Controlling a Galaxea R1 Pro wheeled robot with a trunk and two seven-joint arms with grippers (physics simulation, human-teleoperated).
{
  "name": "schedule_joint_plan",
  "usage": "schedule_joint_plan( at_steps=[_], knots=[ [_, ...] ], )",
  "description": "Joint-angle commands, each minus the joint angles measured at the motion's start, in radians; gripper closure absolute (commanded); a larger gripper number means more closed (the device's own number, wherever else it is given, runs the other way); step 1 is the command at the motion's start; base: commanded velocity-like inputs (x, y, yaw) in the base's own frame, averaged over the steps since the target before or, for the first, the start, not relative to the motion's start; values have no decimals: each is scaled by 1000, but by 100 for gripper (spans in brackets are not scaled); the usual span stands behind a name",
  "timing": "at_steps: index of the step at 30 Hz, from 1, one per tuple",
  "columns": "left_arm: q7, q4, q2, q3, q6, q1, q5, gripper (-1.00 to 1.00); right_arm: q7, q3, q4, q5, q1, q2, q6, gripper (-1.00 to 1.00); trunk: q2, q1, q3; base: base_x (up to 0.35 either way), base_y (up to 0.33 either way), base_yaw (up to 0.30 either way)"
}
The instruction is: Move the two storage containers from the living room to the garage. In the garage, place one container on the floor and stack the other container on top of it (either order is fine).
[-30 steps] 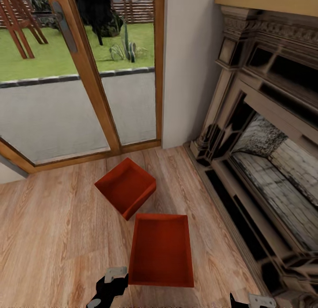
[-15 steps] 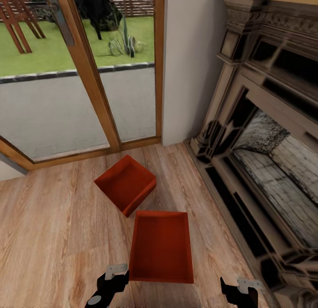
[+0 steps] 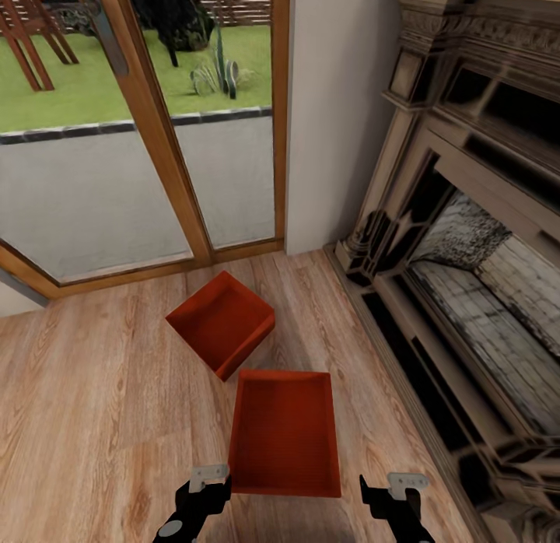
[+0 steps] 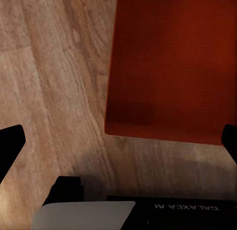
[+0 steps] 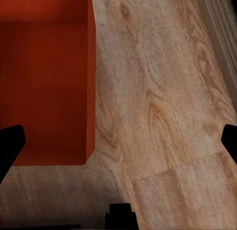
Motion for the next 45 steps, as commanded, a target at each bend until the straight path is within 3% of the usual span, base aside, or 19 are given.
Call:
schedule_joint_plan(
  at_steps=[1, 7, 45],
  knots=[
    [8, 1, 1, -8, -4, 0, 11, -100, -8, 9, 1, -11, -1, -1, -4, -100, 0, 0, -1, 0, 0, 0],
    [8, 0, 0, -9, -3, 0, 11, -100, -7, 9, 1, -10, -3, -1, -4, -100, 0, 0, -1, 0, 0, 0],
    [11, -10, 3, -9, -3, -1, 11, -100, -5, 9, 11, -19, -3, -1, -10, -100, -266, 146, -120, 0, 0, 0]
  ],
)
